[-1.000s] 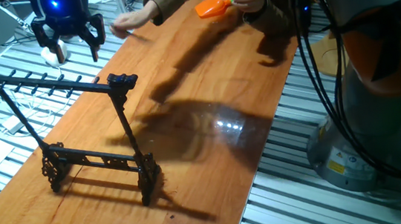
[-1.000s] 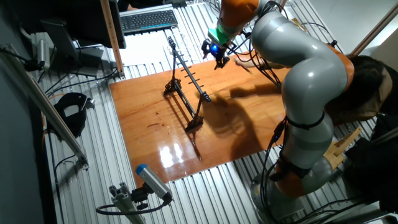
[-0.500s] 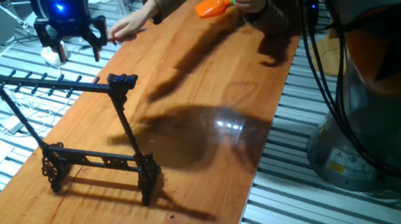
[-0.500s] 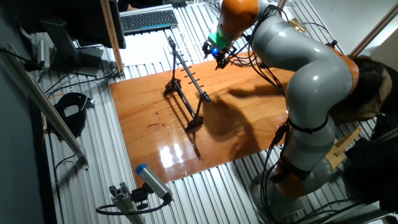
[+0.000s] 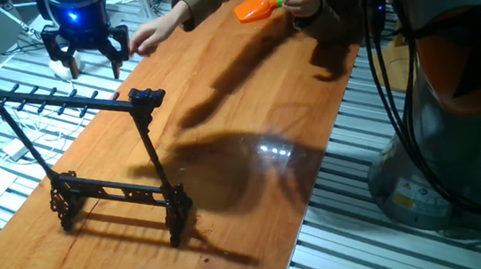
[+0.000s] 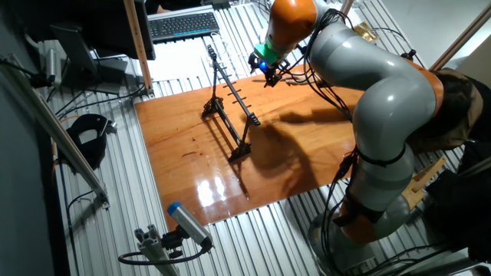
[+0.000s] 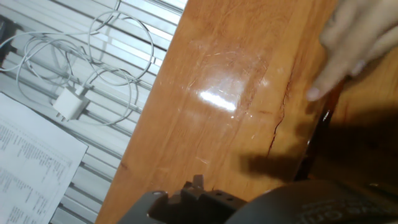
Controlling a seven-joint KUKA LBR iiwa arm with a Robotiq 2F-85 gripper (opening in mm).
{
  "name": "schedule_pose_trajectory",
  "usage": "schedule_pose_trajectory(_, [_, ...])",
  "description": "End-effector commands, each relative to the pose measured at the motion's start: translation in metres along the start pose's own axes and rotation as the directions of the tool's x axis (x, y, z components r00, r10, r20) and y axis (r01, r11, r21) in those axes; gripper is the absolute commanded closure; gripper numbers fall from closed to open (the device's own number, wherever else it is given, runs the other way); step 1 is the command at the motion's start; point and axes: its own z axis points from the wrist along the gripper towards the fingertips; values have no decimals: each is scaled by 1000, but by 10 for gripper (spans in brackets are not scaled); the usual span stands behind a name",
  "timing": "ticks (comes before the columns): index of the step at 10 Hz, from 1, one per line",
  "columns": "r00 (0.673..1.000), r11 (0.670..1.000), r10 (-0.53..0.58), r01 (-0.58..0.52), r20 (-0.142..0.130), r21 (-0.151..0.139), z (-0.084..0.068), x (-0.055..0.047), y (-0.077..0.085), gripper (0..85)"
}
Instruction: Place the brush on the pen rack
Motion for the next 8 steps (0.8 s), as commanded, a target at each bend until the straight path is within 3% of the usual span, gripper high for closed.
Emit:
schedule_pose_trajectory(1, [1000,1000,-2,2,-1,3,0,0,0,340])
schedule_pose_trajectory(5, [999,1000,-23,23,-27,3,2,-9,-3,340])
schedule_pose_trajectory(6, [999,1000,-24,24,-30,5,2,-10,-3,510])
schedule_pose_trajectory(8, [999,1000,-25,25,-36,5,1,-10,-3,510])
